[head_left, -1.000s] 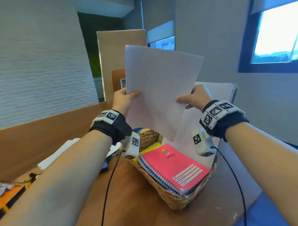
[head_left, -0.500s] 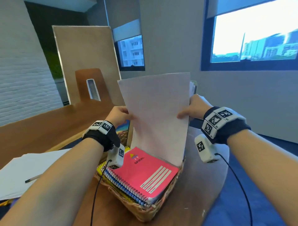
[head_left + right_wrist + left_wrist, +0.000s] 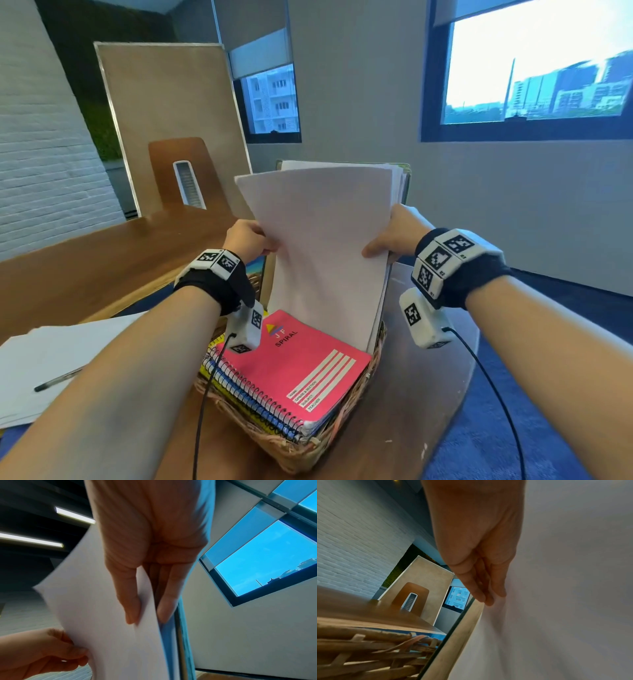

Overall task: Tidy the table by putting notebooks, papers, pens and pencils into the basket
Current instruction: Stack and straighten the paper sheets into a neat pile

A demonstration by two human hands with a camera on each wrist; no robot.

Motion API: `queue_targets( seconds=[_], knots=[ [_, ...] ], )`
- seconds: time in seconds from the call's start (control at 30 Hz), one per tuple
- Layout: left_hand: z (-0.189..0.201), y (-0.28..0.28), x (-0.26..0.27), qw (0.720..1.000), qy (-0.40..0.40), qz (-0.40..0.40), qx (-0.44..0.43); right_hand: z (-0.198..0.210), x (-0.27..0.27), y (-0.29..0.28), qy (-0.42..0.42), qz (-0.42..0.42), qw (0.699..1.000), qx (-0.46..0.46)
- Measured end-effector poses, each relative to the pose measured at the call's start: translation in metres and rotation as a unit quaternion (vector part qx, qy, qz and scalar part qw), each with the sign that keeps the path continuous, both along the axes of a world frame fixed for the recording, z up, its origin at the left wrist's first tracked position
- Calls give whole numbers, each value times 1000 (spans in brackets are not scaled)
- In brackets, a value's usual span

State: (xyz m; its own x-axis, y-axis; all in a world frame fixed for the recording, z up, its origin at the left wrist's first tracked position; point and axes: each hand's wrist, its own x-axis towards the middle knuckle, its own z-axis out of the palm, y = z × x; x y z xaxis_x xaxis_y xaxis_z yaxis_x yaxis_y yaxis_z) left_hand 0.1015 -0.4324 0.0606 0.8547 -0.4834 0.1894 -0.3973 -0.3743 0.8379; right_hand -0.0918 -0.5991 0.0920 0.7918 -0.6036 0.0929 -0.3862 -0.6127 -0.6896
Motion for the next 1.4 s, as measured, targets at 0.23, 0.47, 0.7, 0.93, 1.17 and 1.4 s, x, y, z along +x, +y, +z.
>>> queue_targets(
  seconds=[0.23, 0.47, 0.7, 0.93, 1.17, 1.4],
  knots=[
    [6, 4, -4, 998, 36, -20, -47, 6, 0, -3, -43, -8, 998, -45],
    [-15, 3, -9, 998, 44, -8, 50, -6, 1, -3, 41, 3, 997, -61],
    [1, -1, -16, 997, 31, 27, 67, 1, 0, -4, 52, -6, 998, -22],
    [10, -5, -17, 993, -30, 50, 100, -7, -4, -10, 124, 20, 991, 47],
    [11, -11, -15, 992, -41, 51, 110, -8, -20, -27, 278, 43, 959, 40],
    [5, -18, -8, 993, -25, 53, 106, -20, -12, -33, 7, 27, 986, 166]
  ],
)
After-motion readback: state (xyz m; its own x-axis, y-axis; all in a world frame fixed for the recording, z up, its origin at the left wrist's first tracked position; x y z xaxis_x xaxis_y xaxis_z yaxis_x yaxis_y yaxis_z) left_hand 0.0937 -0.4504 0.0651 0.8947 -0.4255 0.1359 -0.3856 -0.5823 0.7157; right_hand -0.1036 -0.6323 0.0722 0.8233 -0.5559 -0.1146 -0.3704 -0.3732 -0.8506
